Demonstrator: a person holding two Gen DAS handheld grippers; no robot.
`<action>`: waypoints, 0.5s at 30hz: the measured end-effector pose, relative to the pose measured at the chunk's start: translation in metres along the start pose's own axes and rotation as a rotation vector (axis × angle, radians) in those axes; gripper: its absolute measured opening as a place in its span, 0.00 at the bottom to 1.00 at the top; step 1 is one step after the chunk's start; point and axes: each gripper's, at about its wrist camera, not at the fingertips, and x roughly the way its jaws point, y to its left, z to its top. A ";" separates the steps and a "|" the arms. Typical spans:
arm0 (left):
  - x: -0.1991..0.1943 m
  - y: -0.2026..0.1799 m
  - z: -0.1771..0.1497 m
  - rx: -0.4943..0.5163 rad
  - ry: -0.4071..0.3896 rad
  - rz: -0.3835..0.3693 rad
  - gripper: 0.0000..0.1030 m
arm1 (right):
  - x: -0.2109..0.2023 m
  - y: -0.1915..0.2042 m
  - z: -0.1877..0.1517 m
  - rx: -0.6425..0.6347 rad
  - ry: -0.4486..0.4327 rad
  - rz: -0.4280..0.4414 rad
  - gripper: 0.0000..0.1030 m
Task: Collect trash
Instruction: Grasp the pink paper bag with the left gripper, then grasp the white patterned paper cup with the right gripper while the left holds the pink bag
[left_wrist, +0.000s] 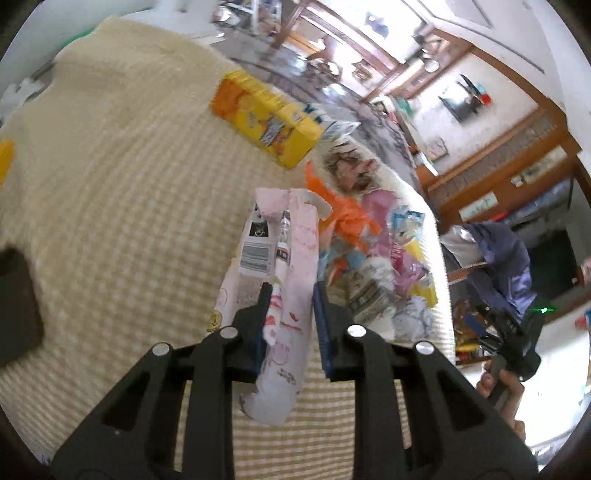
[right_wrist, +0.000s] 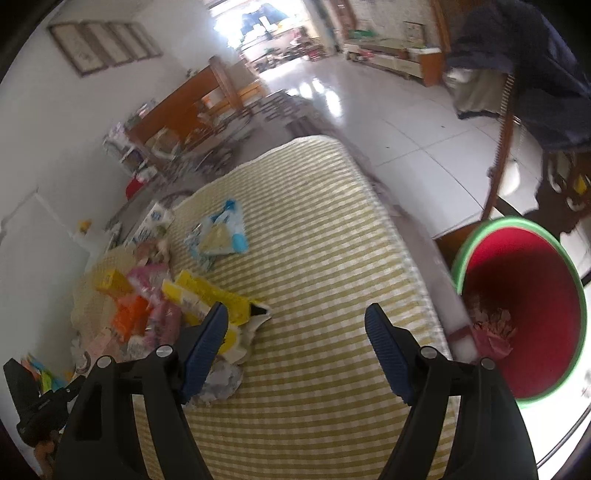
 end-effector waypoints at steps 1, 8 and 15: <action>0.005 -0.001 -0.004 0.009 0.011 0.026 0.23 | 0.003 0.006 0.000 -0.028 0.007 -0.002 0.72; 0.018 -0.028 0.001 0.182 0.006 0.118 0.45 | 0.029 0.063 0.004 -0.276 0.038 0.006 0.72; 0.048 -0.024 0.000 0.239 0.069 0.238 0.47 | 0.060 0.083 0.008 -0.380 0.093 0.002 0.65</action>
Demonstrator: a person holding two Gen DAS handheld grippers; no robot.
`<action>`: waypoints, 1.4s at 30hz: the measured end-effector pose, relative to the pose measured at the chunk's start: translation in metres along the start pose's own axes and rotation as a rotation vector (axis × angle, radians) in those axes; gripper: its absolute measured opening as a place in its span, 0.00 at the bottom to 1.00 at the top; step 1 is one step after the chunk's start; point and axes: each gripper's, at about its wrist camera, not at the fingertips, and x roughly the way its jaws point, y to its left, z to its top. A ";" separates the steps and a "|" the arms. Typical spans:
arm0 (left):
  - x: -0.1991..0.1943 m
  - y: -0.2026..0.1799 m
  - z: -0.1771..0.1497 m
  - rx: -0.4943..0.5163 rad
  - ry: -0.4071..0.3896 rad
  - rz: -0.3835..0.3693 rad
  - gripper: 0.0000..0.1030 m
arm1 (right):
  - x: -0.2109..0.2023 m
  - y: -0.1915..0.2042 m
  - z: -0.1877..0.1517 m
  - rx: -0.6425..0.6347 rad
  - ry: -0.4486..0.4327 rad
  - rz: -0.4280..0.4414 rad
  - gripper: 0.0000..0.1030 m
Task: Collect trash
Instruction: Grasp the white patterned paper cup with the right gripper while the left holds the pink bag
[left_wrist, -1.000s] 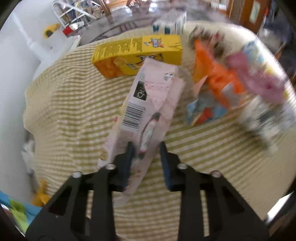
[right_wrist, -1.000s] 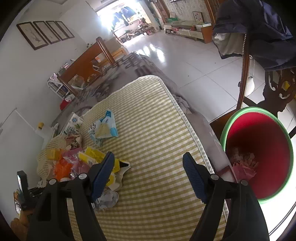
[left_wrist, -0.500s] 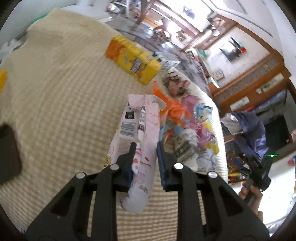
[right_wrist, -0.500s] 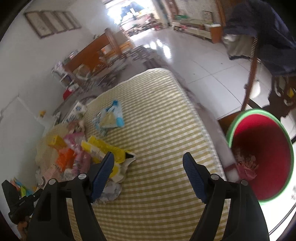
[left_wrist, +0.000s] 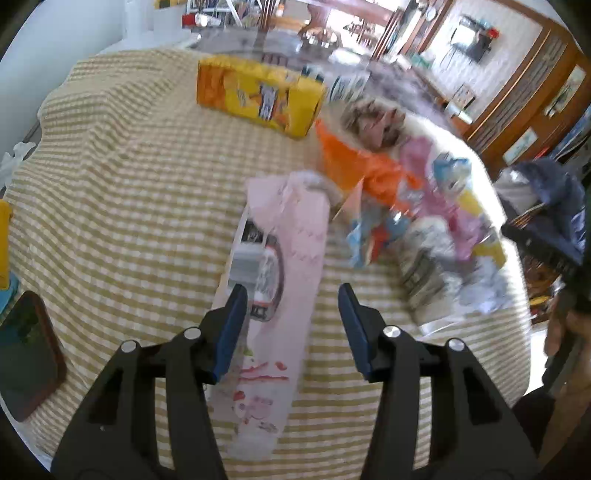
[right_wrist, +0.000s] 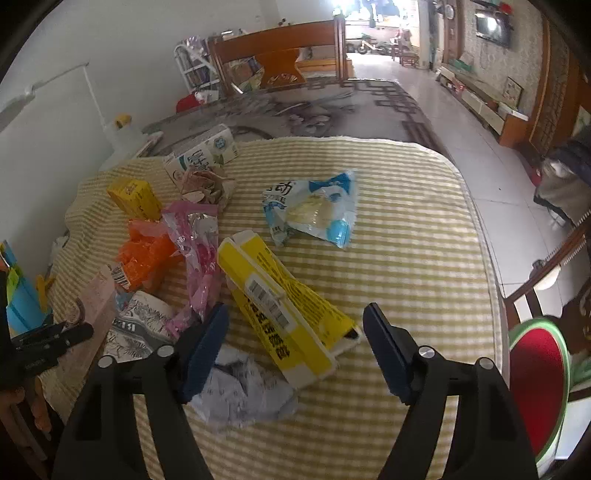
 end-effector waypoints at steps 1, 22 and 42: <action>0.001 0.000 -0.001 0.008 0.001 0.012 0.47 | 0.004 0.000 0.003 0.001 0.007 0.015 0.61; 0.019 -0.006 -0.001 0.040 -0.055 0.123 0.73 | 0.016 0.109 -0.028 -0.150 0.065 0.250 0.58; 0.020 -0.002 -0.004 0.029 -0.055 0.137 0.60 | 0.027 0.108 -0.031 -0.136 0.068 0.227 0.69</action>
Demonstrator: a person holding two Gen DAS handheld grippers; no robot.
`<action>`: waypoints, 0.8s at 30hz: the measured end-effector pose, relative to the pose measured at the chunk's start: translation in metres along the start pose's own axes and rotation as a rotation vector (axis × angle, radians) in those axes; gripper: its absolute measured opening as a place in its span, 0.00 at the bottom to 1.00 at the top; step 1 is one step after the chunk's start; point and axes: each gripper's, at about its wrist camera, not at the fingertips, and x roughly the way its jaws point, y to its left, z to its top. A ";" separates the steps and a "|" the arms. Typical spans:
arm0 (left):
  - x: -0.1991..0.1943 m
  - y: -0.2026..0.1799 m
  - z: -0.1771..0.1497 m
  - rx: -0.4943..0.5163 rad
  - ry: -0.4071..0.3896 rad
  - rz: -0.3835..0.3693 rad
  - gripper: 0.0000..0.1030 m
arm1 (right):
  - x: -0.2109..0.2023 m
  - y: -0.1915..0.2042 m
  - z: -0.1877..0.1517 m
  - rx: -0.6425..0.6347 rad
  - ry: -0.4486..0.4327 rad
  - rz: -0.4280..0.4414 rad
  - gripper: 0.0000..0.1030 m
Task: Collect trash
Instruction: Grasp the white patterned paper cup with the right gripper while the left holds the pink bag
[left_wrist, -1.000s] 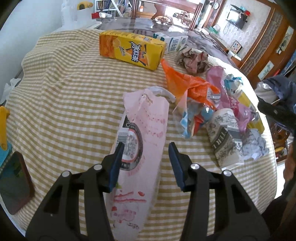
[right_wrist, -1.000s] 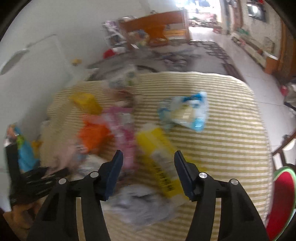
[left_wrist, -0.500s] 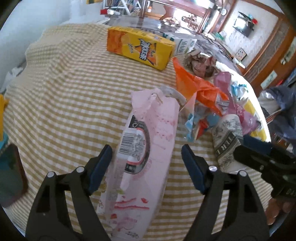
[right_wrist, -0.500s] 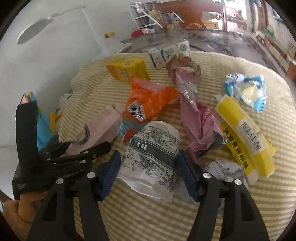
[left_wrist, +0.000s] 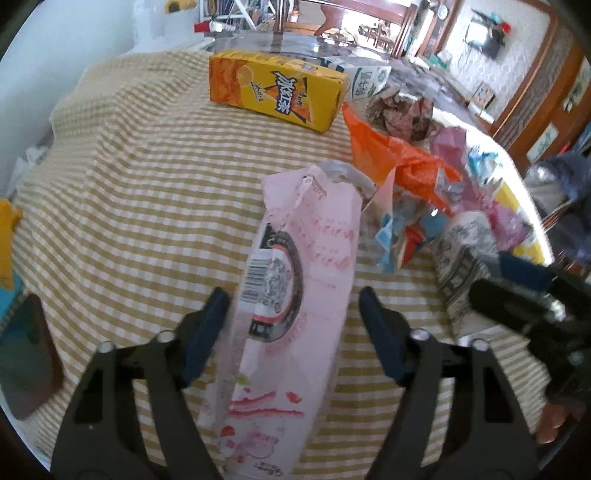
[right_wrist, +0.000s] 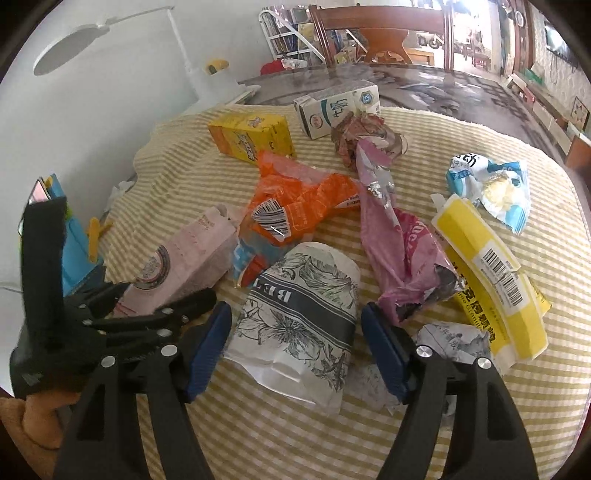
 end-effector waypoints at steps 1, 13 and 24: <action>0.000 -0.001 0.000 0.013 -0.002 0.007 0.59 | -0.002 0.000 -0.001 0.005 -0.001 0.006 0.69; -0.034 0.023 0.006 -0.149 -0.159 -0.087 0.51 | -0.001 0.001 0.001 0.032 -0.010 0.016 0.76; -0.037 0.027 0.006 -0.192 -0.173 -0.091 0.54 | 0.004 0.018 0.002 -0.022 -0.043 0.033 0.83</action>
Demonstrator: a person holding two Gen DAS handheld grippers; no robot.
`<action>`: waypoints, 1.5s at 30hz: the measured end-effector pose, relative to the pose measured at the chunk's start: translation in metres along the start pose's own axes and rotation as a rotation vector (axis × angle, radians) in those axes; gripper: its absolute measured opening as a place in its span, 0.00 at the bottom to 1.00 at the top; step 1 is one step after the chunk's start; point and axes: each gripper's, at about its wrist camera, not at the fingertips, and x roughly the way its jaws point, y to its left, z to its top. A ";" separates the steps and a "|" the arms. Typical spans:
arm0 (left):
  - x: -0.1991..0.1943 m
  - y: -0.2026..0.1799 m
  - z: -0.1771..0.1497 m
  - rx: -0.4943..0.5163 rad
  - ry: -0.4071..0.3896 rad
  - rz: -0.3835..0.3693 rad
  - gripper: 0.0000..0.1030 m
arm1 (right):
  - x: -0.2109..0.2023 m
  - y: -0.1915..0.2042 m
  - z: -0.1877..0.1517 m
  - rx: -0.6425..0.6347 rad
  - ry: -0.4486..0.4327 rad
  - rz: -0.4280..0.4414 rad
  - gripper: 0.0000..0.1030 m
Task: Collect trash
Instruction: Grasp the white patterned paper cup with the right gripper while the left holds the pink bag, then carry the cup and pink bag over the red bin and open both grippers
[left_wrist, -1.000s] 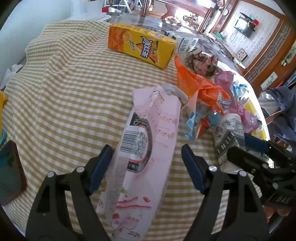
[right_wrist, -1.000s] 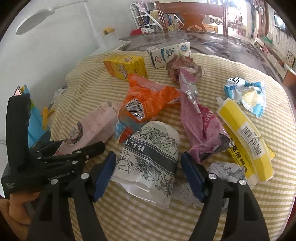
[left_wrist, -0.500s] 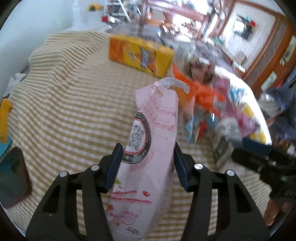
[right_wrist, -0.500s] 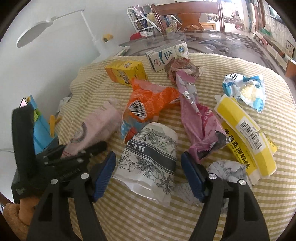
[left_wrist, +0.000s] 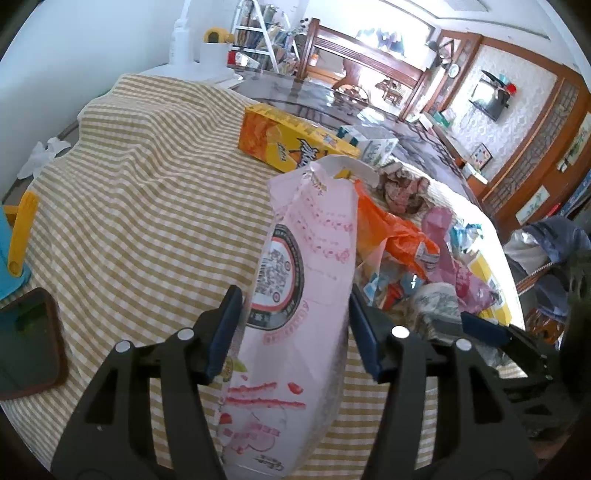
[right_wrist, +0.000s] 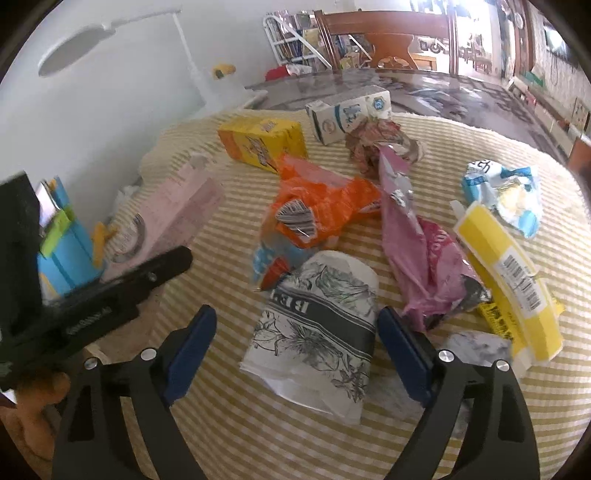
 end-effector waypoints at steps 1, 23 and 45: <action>-0.001 0.002 0.001 -0.011 -0.005 0.001 0.54 | 0.000 0.004 0.001 -0.028 0.003 0.004 0.80; -0.001 0.009 0.003 -0.047 -0.011 0.000 0.55 | -0.018 0.011 0.000 -0.044 -0.026 0.025 0.59; 0.012 -0.039 -0.020 0.230 -0.044 0.106 0.55 | -0.166 -0.122 -0.045 0.259 -0.258 -0.171 0.60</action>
